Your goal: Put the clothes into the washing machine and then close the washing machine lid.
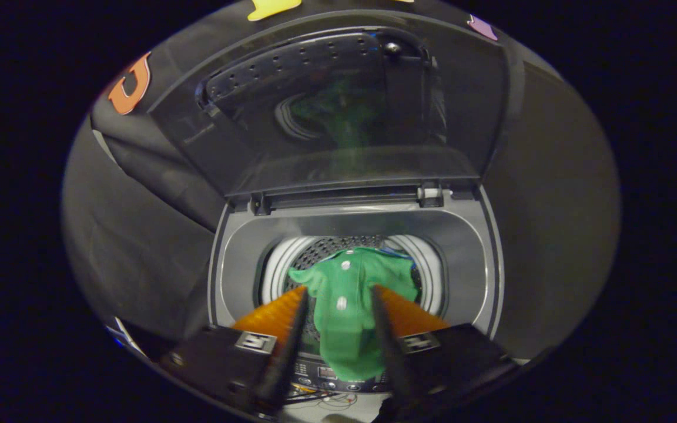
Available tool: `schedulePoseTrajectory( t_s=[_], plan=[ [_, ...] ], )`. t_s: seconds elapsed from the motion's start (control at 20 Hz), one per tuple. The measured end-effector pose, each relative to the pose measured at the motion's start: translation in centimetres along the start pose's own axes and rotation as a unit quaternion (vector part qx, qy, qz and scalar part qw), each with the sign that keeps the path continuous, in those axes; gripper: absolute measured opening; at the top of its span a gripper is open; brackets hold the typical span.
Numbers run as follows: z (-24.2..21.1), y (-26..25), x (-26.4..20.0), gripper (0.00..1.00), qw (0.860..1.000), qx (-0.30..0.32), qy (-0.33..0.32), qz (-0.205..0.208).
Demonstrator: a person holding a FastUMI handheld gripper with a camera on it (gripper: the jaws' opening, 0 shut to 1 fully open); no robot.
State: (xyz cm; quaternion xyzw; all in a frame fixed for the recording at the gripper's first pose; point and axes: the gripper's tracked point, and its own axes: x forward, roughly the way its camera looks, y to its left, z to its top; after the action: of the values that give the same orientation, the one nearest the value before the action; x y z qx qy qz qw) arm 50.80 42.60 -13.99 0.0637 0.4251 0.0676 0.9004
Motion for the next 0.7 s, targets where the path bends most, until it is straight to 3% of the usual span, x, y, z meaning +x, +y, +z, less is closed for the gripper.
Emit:
schedulePoseTrajectory(
  t_s=[0.05, 0.1, 0.15, 0.7],
  plan=[
    [0.1, 0.0, -0.3, 0.95, 1.000, -0.004, -0.001, -0.003],
    [-0.1, -0.2, -0.4, 0.99, 1.000, -0.006, 0.001, -0.008],
    [-0.1, -0.1, -0.6, 0.95, 1.000, -0.005, 0.001, -0.008],
    [1.4, 0.0, -3.7, 0.96, 0.998, -0.042, -0.042, -0.008]
  ],
)
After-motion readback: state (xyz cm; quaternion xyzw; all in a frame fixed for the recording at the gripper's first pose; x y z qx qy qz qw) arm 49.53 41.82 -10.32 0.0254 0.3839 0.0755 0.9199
